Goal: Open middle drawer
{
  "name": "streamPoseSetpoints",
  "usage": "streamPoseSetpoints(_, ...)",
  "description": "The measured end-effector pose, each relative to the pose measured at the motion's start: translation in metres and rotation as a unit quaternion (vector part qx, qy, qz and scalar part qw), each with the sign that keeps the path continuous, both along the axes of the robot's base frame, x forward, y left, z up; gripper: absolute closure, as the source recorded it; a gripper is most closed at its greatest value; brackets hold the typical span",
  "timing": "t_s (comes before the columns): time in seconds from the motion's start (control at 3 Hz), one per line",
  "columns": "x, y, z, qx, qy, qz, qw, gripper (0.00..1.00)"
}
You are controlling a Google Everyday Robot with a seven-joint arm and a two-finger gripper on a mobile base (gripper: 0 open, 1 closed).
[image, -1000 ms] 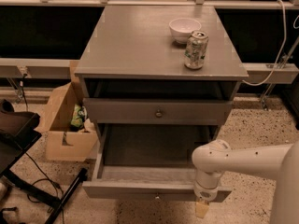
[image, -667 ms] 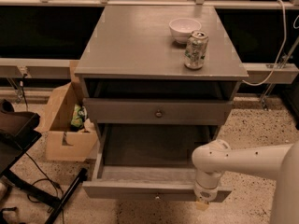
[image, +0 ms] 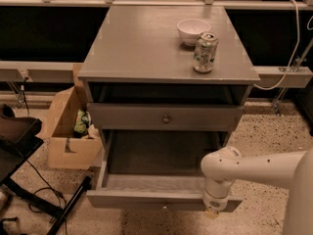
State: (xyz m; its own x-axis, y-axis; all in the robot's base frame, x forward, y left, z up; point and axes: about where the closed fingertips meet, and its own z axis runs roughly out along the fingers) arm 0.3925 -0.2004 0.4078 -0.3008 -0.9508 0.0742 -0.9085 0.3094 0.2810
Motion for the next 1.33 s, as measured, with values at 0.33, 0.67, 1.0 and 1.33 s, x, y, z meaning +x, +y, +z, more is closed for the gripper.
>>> streamPoseSetpoints(0.33,0.0001,0.0,0.0,0.0,0.0,0.0,1.0,1.0)
streamPoseSetpoints(0.67,0.0002,0.0,0.0,0.0,0.0,0.0,1.0,0.81)
streamPoseSetpoints(1.0,0.0002,-0.0001,0.0,0.0,0.0,0.0,1.0,0.59)
streamPoseSetpoints(1.33,0.0002,-0.0001,-0.0001,0.0,0.0,0.0,1.0,0.36)
